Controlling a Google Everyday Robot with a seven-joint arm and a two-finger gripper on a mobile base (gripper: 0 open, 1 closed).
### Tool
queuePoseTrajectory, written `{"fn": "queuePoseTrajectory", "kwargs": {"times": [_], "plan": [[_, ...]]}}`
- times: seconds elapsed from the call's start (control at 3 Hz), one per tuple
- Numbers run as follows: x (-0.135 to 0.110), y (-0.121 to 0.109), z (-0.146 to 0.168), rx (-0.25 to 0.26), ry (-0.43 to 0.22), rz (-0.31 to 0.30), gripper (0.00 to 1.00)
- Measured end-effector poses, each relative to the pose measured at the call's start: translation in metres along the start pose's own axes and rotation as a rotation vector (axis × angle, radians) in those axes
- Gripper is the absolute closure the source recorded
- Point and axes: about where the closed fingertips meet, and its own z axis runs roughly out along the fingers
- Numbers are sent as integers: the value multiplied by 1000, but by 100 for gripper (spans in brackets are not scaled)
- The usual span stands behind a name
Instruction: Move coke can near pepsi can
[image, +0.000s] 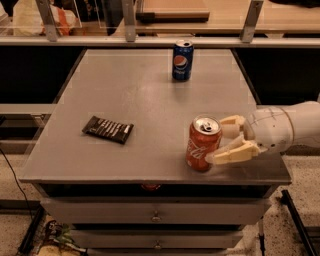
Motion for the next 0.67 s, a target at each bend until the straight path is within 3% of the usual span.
{"fn": "queuePoseTrajectory", "kwargs": {"times": [0.33,0.67], "plan": [[2,-2,0,-2,-1,5,100],[2,-2,-2,2,3,7,100]]}}
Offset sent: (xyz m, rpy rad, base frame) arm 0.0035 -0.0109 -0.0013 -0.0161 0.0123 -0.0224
